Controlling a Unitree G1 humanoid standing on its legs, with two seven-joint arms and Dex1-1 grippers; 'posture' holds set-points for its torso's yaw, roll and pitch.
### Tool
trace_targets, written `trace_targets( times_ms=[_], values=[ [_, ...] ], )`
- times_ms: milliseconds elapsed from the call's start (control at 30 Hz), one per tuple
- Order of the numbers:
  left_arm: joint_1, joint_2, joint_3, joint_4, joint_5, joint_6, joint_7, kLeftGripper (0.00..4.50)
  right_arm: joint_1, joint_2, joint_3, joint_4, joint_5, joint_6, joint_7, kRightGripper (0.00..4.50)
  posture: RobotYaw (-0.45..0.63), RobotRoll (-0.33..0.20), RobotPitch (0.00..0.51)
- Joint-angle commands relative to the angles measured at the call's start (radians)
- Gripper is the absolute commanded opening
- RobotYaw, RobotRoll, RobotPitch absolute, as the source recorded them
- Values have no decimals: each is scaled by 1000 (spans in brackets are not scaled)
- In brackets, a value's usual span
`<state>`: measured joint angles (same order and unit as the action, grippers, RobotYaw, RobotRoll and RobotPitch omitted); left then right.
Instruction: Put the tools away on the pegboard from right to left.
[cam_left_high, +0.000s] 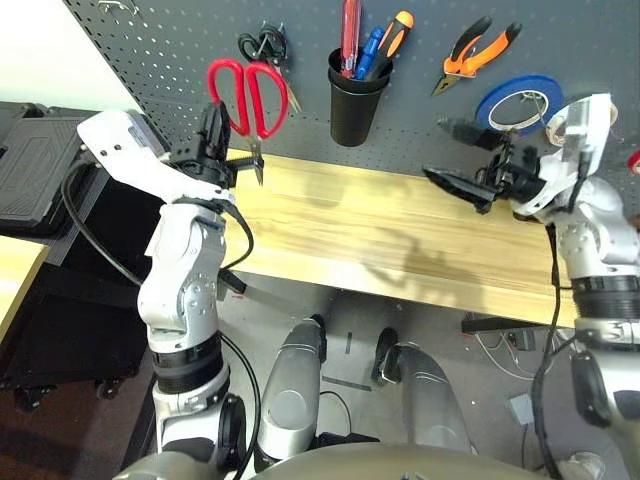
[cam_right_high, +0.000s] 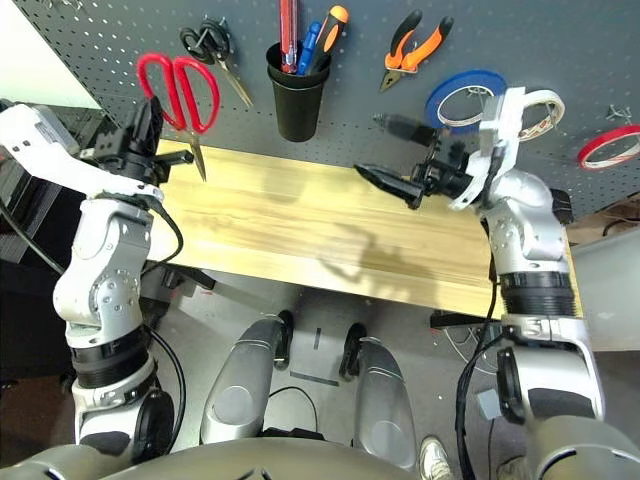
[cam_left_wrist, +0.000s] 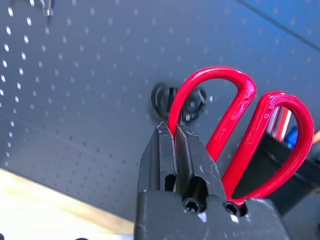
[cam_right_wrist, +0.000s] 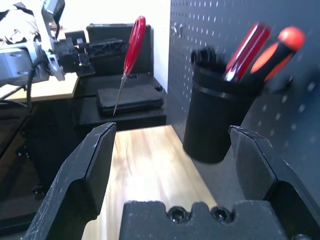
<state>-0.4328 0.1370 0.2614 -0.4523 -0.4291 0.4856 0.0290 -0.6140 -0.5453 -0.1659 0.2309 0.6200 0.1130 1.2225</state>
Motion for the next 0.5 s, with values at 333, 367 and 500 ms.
trace_targets(
  times_ms=[333,367,500],
  values=[
    [-91,46,16,100,-21,27,-9,24,-120,-82,-43,33,29,76,41,4500,277,0,200],
    [-102,50,16,116,-17,24,-10,24,-127,-84,-43,37,28,77,41,4500,269,0,199],
    [-145,61,18,182,-6,8,-16,24,-145,-85,-40,48,22,79,40,4500,269,0,199]
  ],
)
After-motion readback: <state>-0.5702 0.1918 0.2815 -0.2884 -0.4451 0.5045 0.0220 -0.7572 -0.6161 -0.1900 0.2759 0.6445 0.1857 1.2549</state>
